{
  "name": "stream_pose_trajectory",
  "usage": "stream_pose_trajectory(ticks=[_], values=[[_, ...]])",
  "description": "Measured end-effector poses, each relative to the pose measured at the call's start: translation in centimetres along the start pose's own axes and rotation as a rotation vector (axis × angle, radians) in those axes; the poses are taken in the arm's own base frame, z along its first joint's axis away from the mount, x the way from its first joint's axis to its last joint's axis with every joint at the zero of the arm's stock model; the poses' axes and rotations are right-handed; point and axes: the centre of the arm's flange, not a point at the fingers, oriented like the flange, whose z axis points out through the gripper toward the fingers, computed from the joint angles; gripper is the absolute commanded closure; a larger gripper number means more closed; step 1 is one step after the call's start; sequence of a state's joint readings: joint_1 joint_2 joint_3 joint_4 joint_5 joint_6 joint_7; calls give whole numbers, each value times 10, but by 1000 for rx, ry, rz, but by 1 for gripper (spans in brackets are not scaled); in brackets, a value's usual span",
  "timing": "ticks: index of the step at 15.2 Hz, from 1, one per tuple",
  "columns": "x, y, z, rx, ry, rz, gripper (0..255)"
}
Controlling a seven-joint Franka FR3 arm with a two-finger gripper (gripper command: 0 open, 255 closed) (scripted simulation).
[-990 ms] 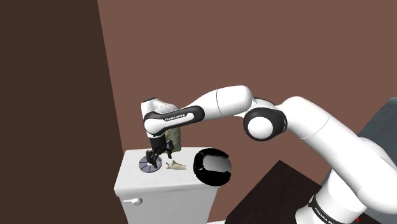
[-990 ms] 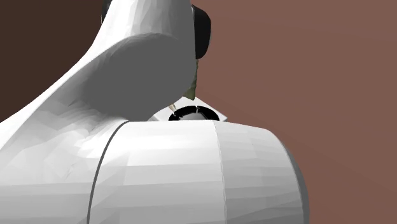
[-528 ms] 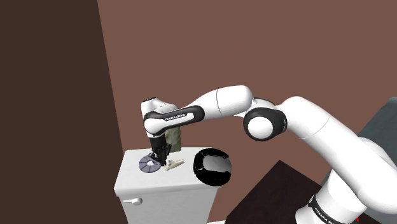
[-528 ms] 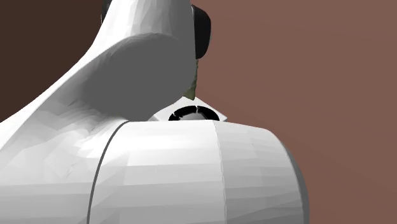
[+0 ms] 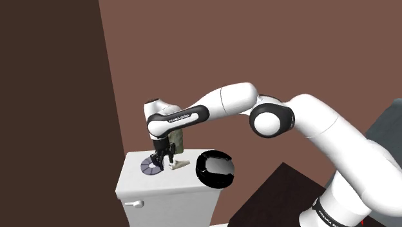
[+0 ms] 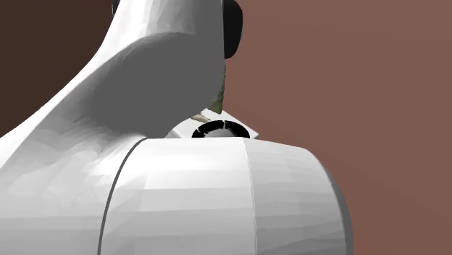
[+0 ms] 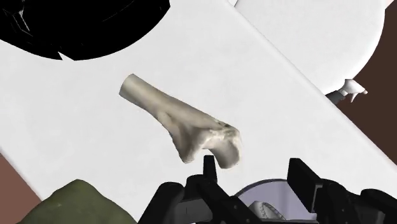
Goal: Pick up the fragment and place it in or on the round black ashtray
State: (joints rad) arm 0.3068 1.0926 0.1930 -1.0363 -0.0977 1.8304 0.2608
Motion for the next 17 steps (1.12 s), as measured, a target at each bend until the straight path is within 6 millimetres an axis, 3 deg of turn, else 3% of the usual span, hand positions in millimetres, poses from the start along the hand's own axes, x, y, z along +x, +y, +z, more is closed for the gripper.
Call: stream_pose_trajectory(ticks=[1, 2, 4, 7, 9, 17], values=[[-13, 2, -3, -19, 45, -165, 0], [-12, 1, -7, -20, 73, -261, 0], [-25, 10, -2, -22, 59, -197, 0], [-82, 45, 10, 5, 344, -128, 0], [-106, 58, 18, 28, 496, -111, 0], [-100, 60, 49, 40, 552, -106, 0]])
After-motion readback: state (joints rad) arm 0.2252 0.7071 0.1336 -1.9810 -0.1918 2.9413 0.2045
